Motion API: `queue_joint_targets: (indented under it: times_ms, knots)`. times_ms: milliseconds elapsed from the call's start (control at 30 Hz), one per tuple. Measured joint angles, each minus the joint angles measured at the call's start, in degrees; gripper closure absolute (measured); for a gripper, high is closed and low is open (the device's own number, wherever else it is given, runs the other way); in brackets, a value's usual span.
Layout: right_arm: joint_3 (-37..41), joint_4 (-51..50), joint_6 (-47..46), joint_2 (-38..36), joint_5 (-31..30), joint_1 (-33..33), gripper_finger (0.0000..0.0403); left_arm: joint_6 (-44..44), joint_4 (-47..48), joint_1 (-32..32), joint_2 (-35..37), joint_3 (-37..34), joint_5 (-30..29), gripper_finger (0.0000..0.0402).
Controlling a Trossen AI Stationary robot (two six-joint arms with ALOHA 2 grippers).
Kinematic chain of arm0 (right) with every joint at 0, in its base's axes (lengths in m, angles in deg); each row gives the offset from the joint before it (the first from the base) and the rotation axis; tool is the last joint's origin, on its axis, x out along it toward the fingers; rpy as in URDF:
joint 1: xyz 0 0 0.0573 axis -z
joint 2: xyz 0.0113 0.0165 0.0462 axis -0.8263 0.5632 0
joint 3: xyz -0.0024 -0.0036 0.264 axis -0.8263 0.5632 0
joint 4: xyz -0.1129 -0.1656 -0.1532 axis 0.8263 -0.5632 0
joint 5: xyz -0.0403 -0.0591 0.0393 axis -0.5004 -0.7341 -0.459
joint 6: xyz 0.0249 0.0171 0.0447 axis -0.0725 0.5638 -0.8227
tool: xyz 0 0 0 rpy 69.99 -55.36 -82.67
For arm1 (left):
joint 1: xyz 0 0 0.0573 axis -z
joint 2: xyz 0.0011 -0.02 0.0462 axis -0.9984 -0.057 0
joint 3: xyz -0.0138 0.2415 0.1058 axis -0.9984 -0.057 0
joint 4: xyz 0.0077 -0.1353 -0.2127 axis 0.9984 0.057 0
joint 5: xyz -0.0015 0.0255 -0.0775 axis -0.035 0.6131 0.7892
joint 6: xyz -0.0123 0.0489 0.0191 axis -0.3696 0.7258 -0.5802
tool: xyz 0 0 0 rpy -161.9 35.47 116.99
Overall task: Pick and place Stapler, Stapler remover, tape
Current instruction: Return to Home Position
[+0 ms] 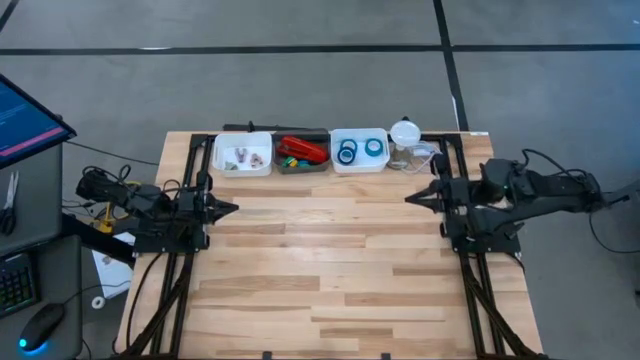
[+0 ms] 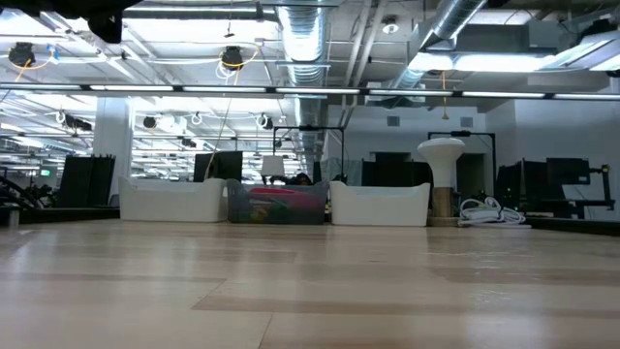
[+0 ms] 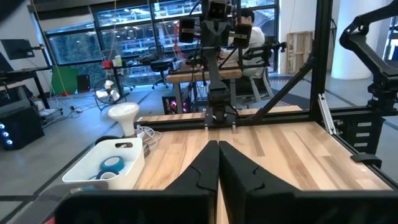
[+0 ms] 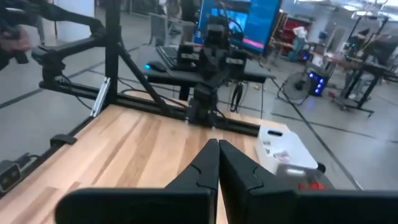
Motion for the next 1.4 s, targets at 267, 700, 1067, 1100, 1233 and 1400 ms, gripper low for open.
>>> queue_joint_targets:
  times_ms: [267,700,1067,1100,1233,1400]
  knots:
    - [0.00,-3.52,-0.31,-2.03,7.68,9.75,0.0403,0.02,-0.28,-0.02,-0.02,0.00,-1.73,0.0400]
    - [9.71,-3.21,-3.00,-20.41,11.09,14.00,0.0403,0.04,-0.28,-0.02,-0.02,0.00,-2.20,0.0400]
    - [15.70,-2.03,-4.95,-30.99,6.58,14.18,0.0403,0.04,-0.35,-0.13,-0.49,0.00,-2.58,0.0400]
    - [15.97,-2.98,-5.16,-31.09,6.22,14.35,0.0403,0.04,-0.24,-0.11,-0.50,0.00,-2.67,0.0400]
    - [15.91,-2.41,-5.01,-31.99,4.58,14.44,0.0403,0.04,-0.24,-0.13,-0.61,0.00,-2.88,0.0400]
    - [16.55,-2.10,-4.57,-31.98,3.24,14.44,0.0403,0.06,-0.21,-0.22,-0.85,-0.01,-3.04,0.0400]
